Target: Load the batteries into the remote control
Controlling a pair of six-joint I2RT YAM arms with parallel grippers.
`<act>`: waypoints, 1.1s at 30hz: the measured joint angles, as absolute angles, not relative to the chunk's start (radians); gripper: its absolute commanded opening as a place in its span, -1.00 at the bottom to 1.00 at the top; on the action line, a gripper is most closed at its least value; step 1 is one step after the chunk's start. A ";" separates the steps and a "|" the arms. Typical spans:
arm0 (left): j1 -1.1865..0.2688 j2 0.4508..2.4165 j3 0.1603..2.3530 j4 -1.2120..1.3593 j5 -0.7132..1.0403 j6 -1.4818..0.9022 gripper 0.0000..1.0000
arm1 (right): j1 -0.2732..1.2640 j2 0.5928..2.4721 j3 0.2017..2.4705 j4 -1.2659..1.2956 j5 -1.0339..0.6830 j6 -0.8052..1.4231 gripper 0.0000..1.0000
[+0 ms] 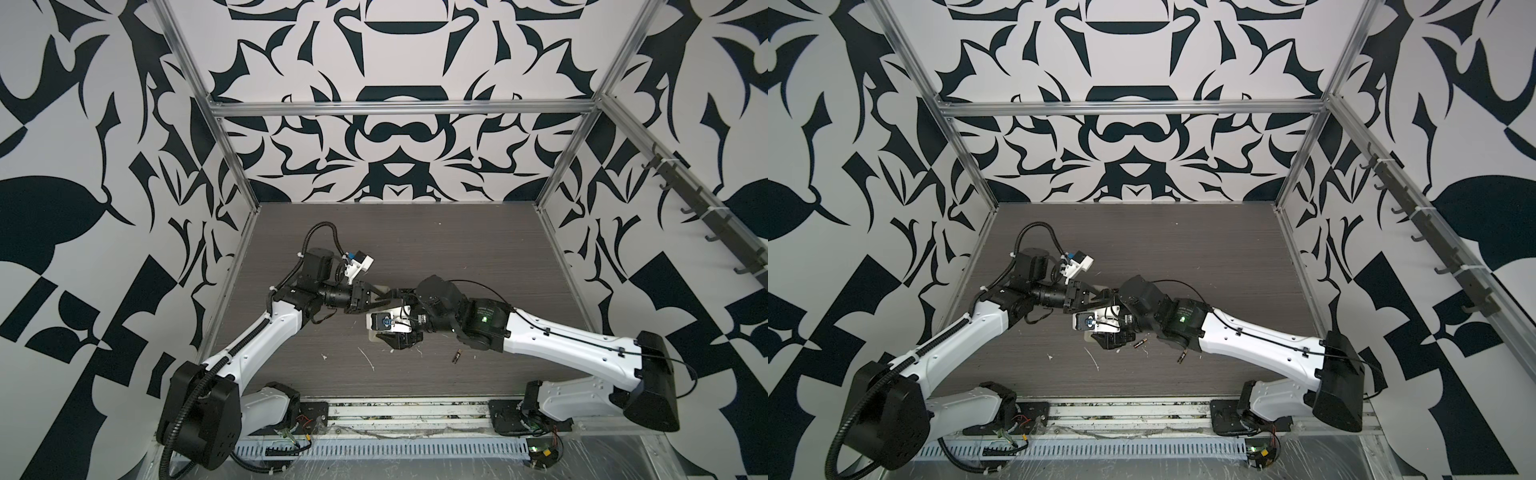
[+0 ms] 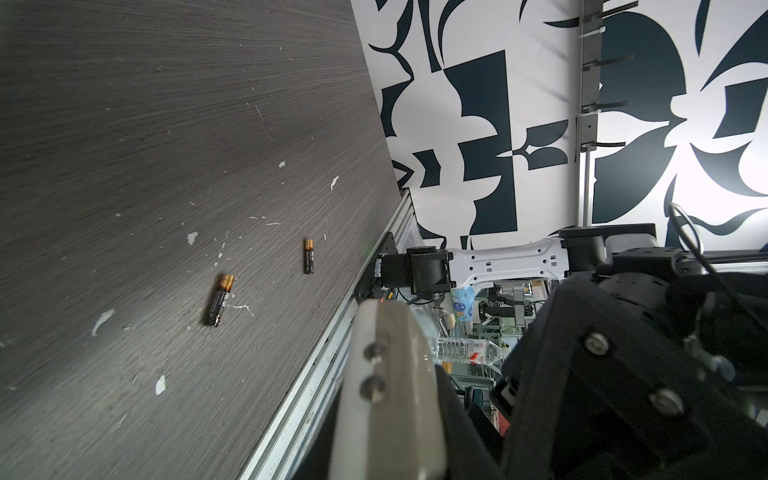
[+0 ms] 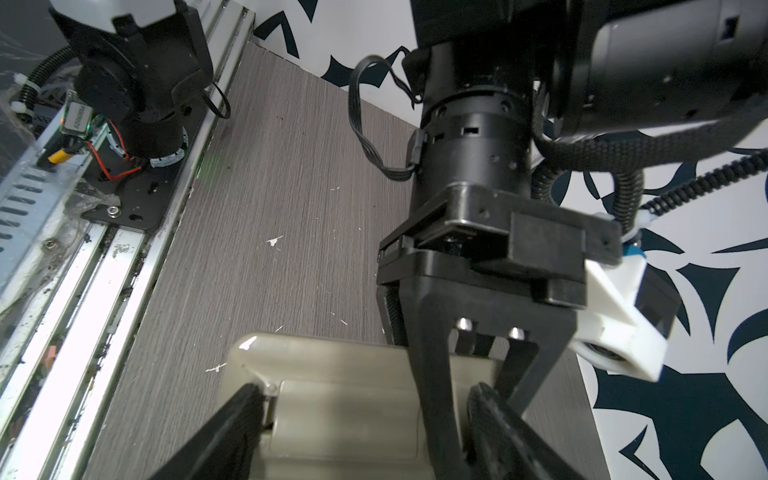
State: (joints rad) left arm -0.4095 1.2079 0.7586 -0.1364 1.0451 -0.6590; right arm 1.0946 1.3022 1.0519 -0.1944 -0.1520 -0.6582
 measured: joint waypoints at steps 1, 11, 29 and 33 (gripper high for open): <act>-0.410 1.208 0.759 -0.135 1.045 -0.660 -1.00 | 1.095 1.303 1.052 -0.192 -0.150 -0.659 0.65; -0.404 1.208 0.739 -0.101 1.045 -0.685 -1.00 | 1.112 1.306 1.052 -0.184 -0.095 -0.682 0.67; -0.386 1.205 0.713 -0.009 1.040 -0.741 -1.00 | 1.119 1.277 0.978 -0.076 -0.023 -0.649 0.68; -0.384 1.205 0.706 -0.001 1.032 -0.743 -1.00 | 1.121 1.274 0.957 -0.045 -0.010 -0.635 0.68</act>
State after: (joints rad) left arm -0.3840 1.2045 0.7063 -0.0013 1.0317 -0.7425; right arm 1.1210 1.2739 0.9573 -0.0452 -0.0101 -0.6346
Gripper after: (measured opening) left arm 0.250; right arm 0.841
